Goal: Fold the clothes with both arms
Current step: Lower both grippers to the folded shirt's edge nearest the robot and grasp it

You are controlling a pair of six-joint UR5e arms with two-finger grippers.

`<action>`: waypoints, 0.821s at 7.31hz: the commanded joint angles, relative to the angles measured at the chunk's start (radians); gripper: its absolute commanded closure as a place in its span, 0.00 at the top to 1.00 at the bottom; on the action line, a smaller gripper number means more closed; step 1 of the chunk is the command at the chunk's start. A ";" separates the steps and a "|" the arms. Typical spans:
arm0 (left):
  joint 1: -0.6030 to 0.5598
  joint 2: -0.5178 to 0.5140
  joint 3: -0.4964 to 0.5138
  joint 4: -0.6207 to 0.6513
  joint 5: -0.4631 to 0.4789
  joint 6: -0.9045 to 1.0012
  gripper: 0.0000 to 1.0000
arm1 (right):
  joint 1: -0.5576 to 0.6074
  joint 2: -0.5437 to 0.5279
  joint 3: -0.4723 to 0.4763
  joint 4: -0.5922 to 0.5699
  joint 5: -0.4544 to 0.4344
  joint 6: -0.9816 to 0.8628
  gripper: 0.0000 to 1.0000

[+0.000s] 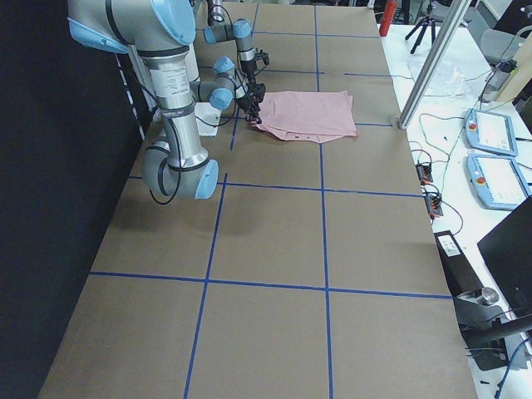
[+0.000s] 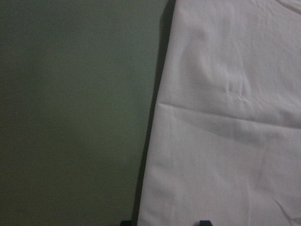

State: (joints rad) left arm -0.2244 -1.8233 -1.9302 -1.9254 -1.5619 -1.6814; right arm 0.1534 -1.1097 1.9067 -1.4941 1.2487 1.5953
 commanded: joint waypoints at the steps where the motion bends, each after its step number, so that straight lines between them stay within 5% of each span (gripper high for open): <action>1: 0.003 -0.002 0.003 -0.001 -0.001 0.002 0.57 | 0.000 0.001 0.000 0.000 0.000 0.000 0.00; 2: 0.007 -0.002 0.003 -0.001 -0.001 0.002 0.51 | 0.000 0.001 0.000 0.000 0.000 0.000 0.00; 4: 0.010 -0.005 0.005 -0.001 -0.001 0.002 0.00 | 0.002 -0.001 0.000 0.000 0.000 0.000 0.00; 6: 0.008 -0.007 -0.010 -0.001 -0.003 0.006 0.00 | 0.003 -0.002 0.000 0.000 0.000 -0.002 0.00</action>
State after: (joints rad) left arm -0.2157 -1.8289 -1.9302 -1.9273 -1.5635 -1.6780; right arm 0.1553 -1.1110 1.9067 -1.4941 1.2486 1.5950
